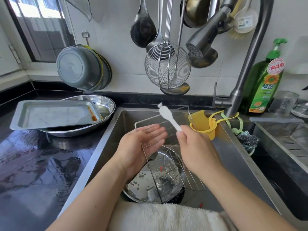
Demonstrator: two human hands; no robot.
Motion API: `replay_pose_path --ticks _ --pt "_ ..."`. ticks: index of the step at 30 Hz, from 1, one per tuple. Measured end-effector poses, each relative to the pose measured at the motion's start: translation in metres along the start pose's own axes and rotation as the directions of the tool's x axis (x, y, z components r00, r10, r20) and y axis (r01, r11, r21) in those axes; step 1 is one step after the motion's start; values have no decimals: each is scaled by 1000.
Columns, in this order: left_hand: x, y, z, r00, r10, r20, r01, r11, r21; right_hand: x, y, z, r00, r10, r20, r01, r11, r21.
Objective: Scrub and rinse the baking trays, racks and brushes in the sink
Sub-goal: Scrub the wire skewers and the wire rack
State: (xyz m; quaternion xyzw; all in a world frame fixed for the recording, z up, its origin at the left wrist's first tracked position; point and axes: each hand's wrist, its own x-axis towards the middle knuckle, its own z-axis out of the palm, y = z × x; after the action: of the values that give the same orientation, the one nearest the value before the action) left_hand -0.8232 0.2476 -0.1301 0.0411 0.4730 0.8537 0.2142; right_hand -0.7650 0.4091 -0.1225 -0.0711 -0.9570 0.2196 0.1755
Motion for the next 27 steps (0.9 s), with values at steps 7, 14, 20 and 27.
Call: replay_pose_path --ticks 7,14,20,27 --pt "1 -6 3 999 19 -39 -17 998 59 -3 -6 9 999 -26 41 30 994 -107" --pt "0 -6 4 1000 2 -25 -1 1000 31 12 19 4 988 155 8 -155 988 1" --pt "-3 -1 1 1000 -2 -24 2 1000 -18 24 32 0 976 212 -54 -215 975 -59" --pt "-3 -1 3 999 -21 -41 20 999 -30 10 21 13 993 119 13 -118 992 -50"
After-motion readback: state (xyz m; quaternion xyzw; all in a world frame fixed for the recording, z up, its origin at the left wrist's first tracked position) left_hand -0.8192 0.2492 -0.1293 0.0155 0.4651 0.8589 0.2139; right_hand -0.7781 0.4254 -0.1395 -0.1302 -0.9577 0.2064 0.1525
